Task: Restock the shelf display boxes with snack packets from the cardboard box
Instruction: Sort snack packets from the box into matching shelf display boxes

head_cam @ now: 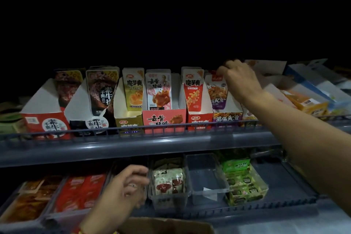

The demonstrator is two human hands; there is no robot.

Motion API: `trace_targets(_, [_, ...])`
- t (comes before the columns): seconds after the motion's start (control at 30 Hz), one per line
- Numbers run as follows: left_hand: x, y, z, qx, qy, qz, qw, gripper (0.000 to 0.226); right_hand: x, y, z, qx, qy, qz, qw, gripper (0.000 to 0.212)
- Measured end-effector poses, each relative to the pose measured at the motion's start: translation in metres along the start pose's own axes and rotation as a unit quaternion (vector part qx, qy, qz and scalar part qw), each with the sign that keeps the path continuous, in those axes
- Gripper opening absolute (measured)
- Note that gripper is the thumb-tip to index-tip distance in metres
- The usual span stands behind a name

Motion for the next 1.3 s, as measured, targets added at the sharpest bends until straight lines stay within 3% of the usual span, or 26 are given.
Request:
trace_targets(0.1, [0.008, -0.022, -0.003, -0.107, -0.062, -0.037, 0.992, 0.025, 0.012, -0.006, 0.013, -0.015, -0.001, 0.001, 1.000, 0.043])
trace_targets(0.13, [0.005, -0.033, 0.000, -0.110, -0.061, -0.014, 0.992, 0.024, 0.016, -0.011, 0.020, -0.031, -0.002, 0.003, 1.000, 0.040])
trace_targets(0.23, [0.012, -0.052, 0.005, -0.128, -0.071, -0.045, 0.988, 0.041, 0.030, -0.028, 0.053, -0.099, 0.002, -0.018, 0.995, 0.023])
trace_targets(0.3, [0.018, -0.048, 0.011, -0.200, -0.082, -0.098, 0.972, 0.041, 0.046, -0.053, 0.072, -0.183, -0.025, -0.019, 0.983, 0.020])
trace_targets(0.43, [0.037, -0.079, 0.006, -0.308, -0.149, -0.106, 0.934, 0.028, 0.118, -0.160, 0.089, -0.370, -0.223, 0.065, 0.900, 0.021])
trace_targets(0.57, [0.061, -0.126, -0.013, -0.435, -0.245, -0.098, 0.861, 0.046, 0.233, -0.257, 0.054, -0.356, -0.437, 0.158, 0.810, 0.018])
trace_targets(0.63, [0.075, -0.135, -0.022, -0.432, -0.288, -0.078, 0.851, 0.045, 0.293, -0.283, 0.033, -0.336, -0.530, 0.178, 0.758, 0.022])
trace_targets(0.7, [0.085, -0.140, -0.029, -0.424, -0.308, -0.075, 0.849, 0.042, 0.341, -0.298, 0.017, -0.315, -0.573, 0.194, 0.731, 0.027])
trace_targets(0.8, [0.088, -0.147, -0.038, -0.427, -0.312, -0.090, 0.844, 0.044, 0.396, -0.308, -0.004, -0.281, -0.613, 0.201, 0.710, 0.031])
trace_targets(0.87, [0.094, -0.145, -0.046, -0.446, -0.323, -0.099, 0.829, 0.043, 0.422, -0.320, -0.011, -0.273, -0.620, 0.221, 0.702, 0.053])
trace_targets(0.93, [0.098, -0.155, -0.049, -0.473, -0.343, -0.055, 0.810, 0.047, 0.440, -0.336, -0.011, -0.264, -0.615, 0.259, 0.697, 0.077])
trace_targets(1.0, [0.097, -0.165, -0.053, -0.489, -0.348, -0.053, 0.798, 0.047, 0.453, -0.347, -0.013, -0.244, -0.603, 0.288, 0.703, 0.084])
trace_targets(1.1, [0.094, -0.152, -0.061, -0.449, -0.343, -0.078, 0.822, 0.052, 0.453, -0.353, -0.020, -0.220, -0.532, 0.310, 0.757, 0.069])
trace_targets(1.17, [0.093, -0.158, -0.063, -0.442, -0.343, -0.093, 0.823, 0.050, 0.451, -0.349, -0.024, -0.217, -0.523, 0.290, 0.772, 0.058])
trace_targets(1.3, [0.088, -0.168, -0.064, -0.434, -0.340, -0.085, 0.830, 0.051, 0.443, -0.343, -0.019, -0.252, -0.598, 0.216, 0.730, 0.044])
Point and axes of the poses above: each hand's wrist, its own x-axis away from the middle knuckle, its own z-axis out of the back of the hand, y = z × x, the point moved 10 cm from there along -x, towards the middle knuckle, and after that the axes turned 14 degrees about y, right-handed, at the moved point
